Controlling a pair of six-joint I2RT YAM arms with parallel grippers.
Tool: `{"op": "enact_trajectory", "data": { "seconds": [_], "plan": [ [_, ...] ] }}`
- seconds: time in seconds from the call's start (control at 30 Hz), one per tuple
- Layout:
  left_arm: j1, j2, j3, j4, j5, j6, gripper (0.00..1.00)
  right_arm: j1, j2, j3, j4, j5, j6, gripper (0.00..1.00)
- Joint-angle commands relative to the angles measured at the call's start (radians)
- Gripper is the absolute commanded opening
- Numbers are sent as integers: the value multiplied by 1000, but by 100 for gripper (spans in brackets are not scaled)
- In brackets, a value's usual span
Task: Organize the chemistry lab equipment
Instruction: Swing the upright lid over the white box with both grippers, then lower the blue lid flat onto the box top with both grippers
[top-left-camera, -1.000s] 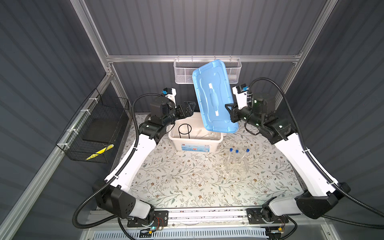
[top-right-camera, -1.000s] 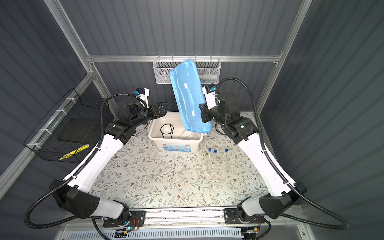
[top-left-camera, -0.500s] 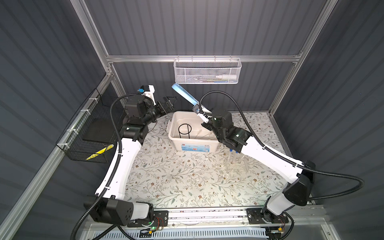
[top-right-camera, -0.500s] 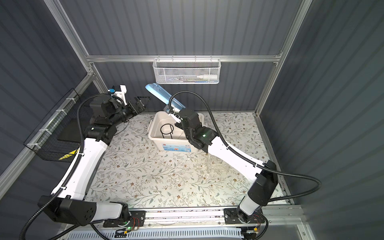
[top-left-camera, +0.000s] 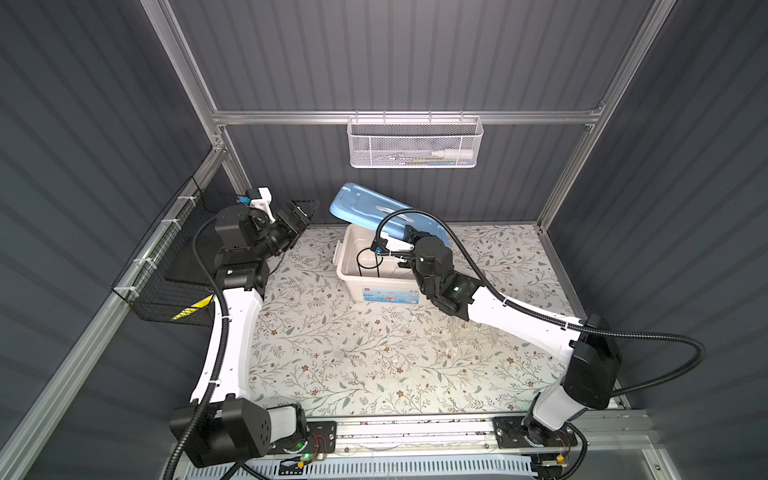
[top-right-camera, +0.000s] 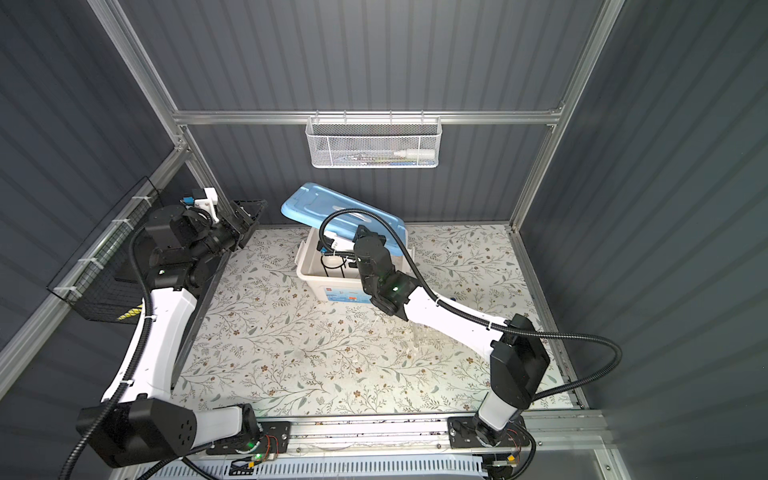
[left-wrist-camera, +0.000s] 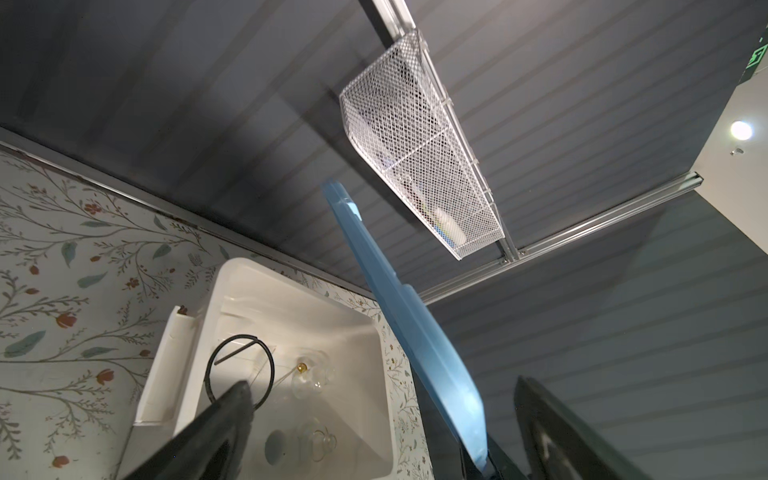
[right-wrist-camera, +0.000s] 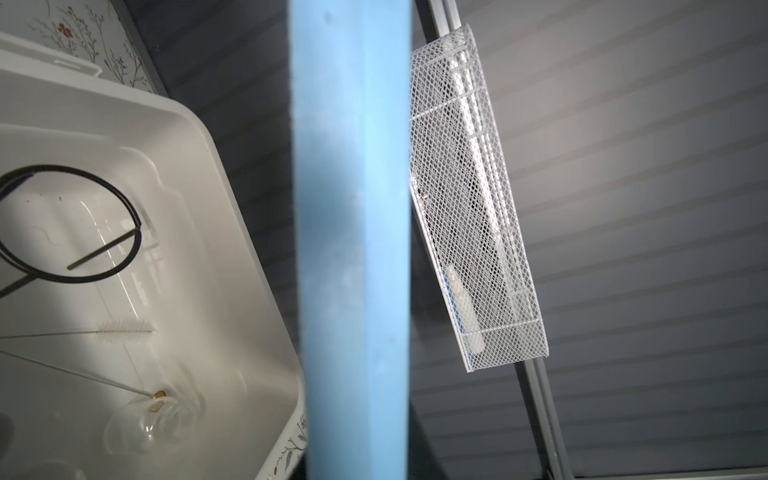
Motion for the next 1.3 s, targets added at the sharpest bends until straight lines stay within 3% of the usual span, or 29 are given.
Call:
{"op": "enact_trajectory", "data": {
  "seconds": [0.0, 0.17, 0.5, 0.7, 0.9, 1.27],
  "plan": [
    [1, -2, -22, 49, 85, -19, 99, 13, -1, -22, 135, 18, -77, 14],
    [1, 10, -51, 28, 112, -9, 99, 28, 23, -82, 225, 47, -175, 14],
    [-7, 52, -155, -19, 120, 46, 95, 36, 17, -126, 151, 37, -137, 16],
    [-33, 93, -170, -48, 116, 106, 85, 37, 27, -153, 158, 39, -147, 16],
    [-52, 119, -171, -26, 103, 116, 84, 37, 31, -172, 168, 34, -171, 18],
    [-79, 172, -166, -20, 93, 137, 73, 43, 28, -191, 137, 31, -161, 22]
  ]
}}
